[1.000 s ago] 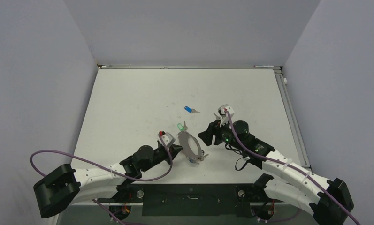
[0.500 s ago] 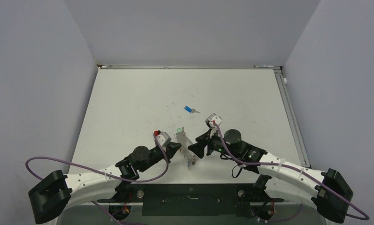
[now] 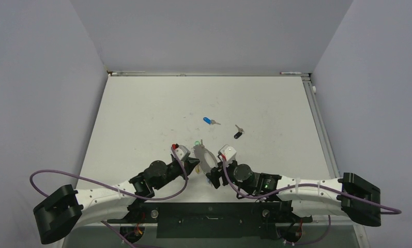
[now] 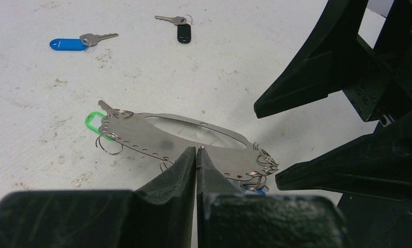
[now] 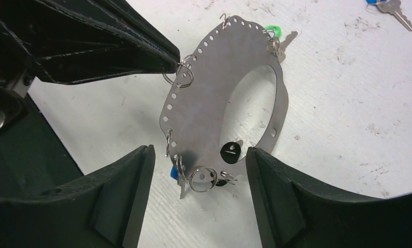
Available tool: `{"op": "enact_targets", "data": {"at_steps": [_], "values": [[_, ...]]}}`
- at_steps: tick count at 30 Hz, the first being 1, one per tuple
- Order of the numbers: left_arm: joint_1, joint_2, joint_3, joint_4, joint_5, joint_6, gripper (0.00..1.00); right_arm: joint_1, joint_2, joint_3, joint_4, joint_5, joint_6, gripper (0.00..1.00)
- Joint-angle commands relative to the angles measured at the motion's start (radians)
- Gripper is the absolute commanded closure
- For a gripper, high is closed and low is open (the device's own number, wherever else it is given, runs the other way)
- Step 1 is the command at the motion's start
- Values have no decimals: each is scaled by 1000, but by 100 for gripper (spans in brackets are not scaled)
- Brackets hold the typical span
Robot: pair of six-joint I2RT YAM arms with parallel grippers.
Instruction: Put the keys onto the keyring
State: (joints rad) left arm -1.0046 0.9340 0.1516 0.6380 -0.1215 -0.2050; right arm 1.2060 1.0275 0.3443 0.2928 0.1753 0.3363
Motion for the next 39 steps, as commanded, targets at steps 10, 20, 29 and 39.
{"op": "enact_targets", "data": {"at_steps": [10, 20, 29, 39], "values": [[10, 35, 33, 69, -4, -19, 100, 122, 251, 123, 76, 265, -33, 33], [12, 29, 27, 68, -1, -25, 100, 133, 430, 202, 88, 460, -103, 61], [12, -9, 15, 55, -19, -28, 100, 138, 464, 228, 65, 457, -134, 94], [19, -186, -56, -44, -87, -90, 54, 138, 410, 232, 0, 391, -150, 95]]}}
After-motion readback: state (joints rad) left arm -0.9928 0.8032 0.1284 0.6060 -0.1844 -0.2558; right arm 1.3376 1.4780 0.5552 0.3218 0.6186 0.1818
